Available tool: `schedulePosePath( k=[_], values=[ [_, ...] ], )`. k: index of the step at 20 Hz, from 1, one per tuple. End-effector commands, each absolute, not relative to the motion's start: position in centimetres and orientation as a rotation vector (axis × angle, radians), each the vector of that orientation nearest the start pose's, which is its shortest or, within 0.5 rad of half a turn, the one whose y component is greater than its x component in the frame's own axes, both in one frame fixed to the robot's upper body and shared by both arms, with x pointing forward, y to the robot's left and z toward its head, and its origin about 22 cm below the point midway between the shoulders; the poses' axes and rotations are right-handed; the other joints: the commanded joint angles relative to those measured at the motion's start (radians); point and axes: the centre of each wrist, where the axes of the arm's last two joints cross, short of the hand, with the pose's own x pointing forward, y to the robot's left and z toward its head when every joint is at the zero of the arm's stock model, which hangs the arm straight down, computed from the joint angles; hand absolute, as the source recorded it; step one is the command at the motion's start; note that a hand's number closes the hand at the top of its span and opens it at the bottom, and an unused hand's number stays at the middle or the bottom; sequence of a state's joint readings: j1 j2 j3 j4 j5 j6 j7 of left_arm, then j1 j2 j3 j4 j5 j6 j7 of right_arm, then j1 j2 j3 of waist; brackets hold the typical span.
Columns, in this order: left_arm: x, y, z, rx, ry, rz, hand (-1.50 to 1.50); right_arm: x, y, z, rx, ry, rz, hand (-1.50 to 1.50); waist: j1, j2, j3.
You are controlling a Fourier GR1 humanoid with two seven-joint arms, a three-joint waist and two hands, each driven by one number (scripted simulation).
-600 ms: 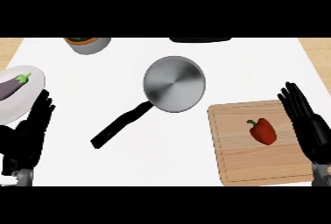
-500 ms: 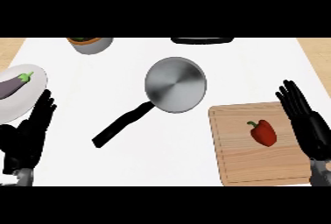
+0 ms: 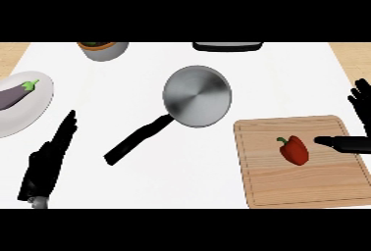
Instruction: Pick the bell pepper from the cutting board and place it in the pan
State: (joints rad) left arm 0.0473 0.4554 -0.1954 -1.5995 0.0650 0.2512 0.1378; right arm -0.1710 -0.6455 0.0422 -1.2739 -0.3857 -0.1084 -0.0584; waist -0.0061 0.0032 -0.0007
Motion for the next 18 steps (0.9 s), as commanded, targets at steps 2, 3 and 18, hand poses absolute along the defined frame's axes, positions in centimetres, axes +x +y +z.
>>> schedulePosePath(
  k=[2, 3, 18],
  values=[
    [22.1, 28.8, 0.8, 0.350, -1.375, -0.242, 0.00, 25.3, -43.8, 6.3, -0.487, -1.331, 0.251, -1.50, -0.002, -0.004, 0.000],
    [22.2, 27.3, 1.5, 0.350, -1.387, -0.234, 0.00, 24.5, -43.3, 5.3, -0.537, -1.337, 0.347, -1.50, -0.003, -0.005, 0.001],
    [22.3, 27.8, 0.6, 0.323, -1.393, -0.253, 0.00, 30.1, -38.4, 15.3, -0.389, -1.108, 0.957, -1.50, 0.016, -0.003, 0.000]
  ],
)
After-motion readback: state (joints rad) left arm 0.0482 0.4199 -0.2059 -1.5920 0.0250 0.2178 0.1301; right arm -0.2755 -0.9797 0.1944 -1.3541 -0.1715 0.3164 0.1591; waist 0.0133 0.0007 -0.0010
